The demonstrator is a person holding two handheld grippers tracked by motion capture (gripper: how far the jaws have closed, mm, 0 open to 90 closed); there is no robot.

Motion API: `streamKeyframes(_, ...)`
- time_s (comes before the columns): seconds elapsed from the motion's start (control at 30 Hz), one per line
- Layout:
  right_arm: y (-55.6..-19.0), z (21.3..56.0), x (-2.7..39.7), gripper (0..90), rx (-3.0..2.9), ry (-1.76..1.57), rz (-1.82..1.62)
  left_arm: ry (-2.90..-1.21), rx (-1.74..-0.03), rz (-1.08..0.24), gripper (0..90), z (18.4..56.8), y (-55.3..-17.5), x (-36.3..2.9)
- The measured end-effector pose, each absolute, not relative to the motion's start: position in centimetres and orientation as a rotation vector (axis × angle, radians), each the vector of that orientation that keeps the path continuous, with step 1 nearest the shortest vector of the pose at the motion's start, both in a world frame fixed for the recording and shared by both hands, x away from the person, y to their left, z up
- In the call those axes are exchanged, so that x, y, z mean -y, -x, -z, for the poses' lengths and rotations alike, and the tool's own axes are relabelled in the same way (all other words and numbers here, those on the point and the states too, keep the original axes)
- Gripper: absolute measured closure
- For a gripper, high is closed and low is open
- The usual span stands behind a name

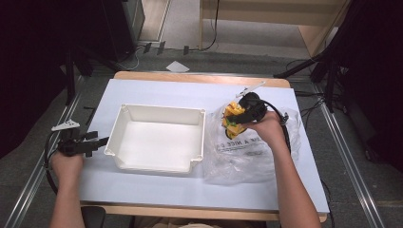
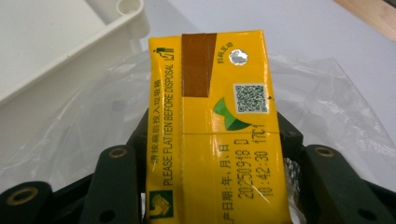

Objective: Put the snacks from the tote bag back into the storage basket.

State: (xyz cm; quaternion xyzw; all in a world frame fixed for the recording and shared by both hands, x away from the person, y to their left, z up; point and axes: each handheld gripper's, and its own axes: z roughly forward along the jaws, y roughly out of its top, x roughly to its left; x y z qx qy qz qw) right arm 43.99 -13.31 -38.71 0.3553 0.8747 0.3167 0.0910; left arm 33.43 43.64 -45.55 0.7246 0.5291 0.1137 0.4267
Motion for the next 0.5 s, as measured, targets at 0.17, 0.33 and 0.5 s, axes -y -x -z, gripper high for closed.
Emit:
streamKeyframes(0.17,-43.6,37.9,13.5,51.5,-2.579,-1.039,-0.990,-1.808,-1.323,-0.286,20.9,45.5,-33.4,-43.6)
streamKeyframes(0.33,-43.1,37.0,13.4,51.6,-2.578,-1.020,-0.995,-1.809,-1.323,-0.286,20.9,45.5,-33.4,-43.6)
streamKeyframes(0.5,-42.7,36.1,13.3,51.6,-2.576,-0.984,-1.012,-1.810,-1.324,-0.285,20.9,45.6,-33.4,-43.6)
